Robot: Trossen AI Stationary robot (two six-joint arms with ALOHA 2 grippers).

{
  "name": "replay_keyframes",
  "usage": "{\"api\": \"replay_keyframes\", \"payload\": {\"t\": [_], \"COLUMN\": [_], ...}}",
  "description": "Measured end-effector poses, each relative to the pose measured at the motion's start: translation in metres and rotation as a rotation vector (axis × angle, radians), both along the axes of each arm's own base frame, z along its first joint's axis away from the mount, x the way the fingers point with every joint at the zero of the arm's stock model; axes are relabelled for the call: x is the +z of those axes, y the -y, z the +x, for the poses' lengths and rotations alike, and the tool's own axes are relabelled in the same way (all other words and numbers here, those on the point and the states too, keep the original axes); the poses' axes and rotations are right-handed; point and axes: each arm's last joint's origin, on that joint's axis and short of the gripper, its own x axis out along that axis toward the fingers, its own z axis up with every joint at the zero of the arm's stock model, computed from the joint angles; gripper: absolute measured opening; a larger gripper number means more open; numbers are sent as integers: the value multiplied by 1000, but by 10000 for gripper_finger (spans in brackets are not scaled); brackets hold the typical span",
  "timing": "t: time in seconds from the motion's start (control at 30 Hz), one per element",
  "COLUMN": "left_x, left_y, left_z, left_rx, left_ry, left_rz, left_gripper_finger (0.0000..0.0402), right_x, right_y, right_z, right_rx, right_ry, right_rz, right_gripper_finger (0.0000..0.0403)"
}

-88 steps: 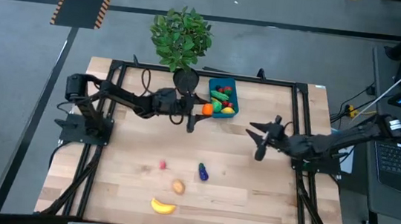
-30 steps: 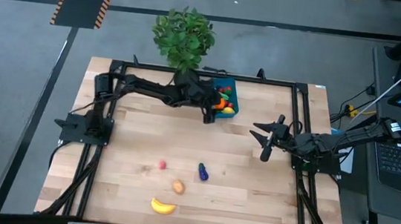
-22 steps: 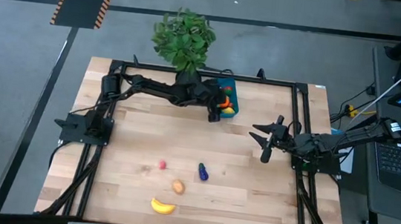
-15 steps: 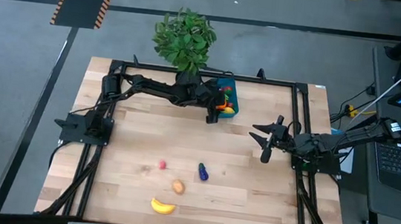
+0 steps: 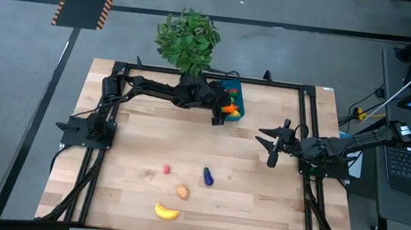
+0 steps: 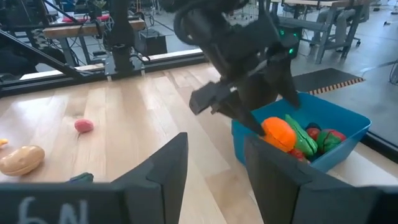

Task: Pick and placing Produce into tupperware
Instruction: Put the eggplant into the blue bin

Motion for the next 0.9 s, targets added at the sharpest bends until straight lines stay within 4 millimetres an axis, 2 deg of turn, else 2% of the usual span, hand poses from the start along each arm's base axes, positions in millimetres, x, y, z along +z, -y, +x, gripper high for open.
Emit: {"api": "replay_keyframes", "payload": {"t": [0.17,0.53,0.9], "left_x": [12,32,34], "left_y": [6,38,77], "left_z": [-1,3,4], "left_rx": [-10,-90,-65], "left_ry": [20,48,-18], "left_rz": [8,39,100], "left_gripper_finger": [330,332,331], "right_x": [-2,-2,-2], "right_y": [0,0,0], "right_z": [0,0,0], "right_rx": [1,7,11], "right_ry": [-11,-12,-4], "right_rz": [13,13,39], "right_gripper_finger": [158,158,158]}}
